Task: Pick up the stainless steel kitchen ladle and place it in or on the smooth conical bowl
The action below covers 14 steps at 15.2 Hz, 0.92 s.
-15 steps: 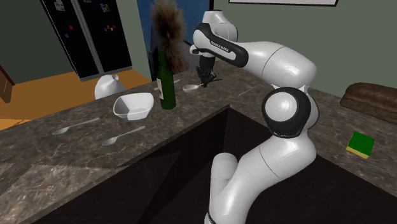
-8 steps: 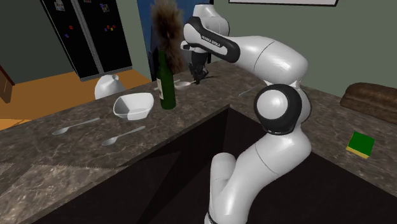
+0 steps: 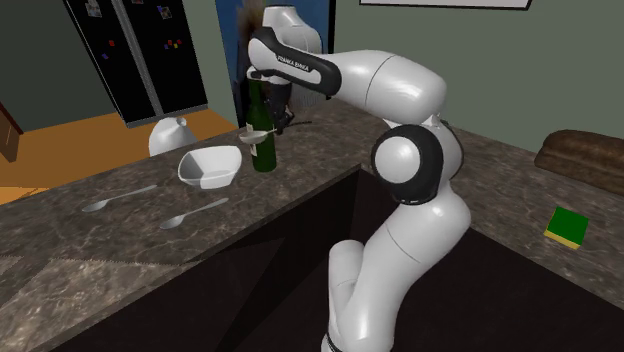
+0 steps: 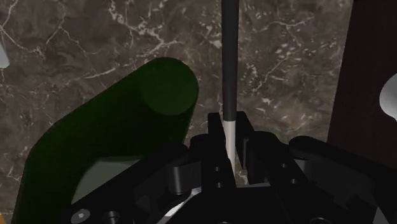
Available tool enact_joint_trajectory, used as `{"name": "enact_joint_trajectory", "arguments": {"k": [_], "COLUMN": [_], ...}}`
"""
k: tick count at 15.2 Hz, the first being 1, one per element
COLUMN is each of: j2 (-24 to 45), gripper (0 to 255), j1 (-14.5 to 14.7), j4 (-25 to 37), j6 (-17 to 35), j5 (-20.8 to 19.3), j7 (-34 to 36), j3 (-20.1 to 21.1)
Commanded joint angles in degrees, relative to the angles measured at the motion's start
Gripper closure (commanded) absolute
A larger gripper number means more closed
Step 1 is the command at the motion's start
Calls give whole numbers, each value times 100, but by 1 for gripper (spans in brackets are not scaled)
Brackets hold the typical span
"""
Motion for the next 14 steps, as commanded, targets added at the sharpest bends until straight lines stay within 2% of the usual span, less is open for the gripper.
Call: {"name": "enact_joint_trajectory", "arguments": {"k": [1,6,10,12,14], "j2": [253,1042,1928,2504,3132], "gripper": [255,255,255,255,255], "j1": [187,688,1048,1113,989], "j4": [131,549,1036,1344,1709], "j6": [43,164,194,155,54], "j5": [179,753,1483,2006,2599], "j7": [132,303,235,102,-57], "j3": [-40,-329,-750,-978,-1089]}}
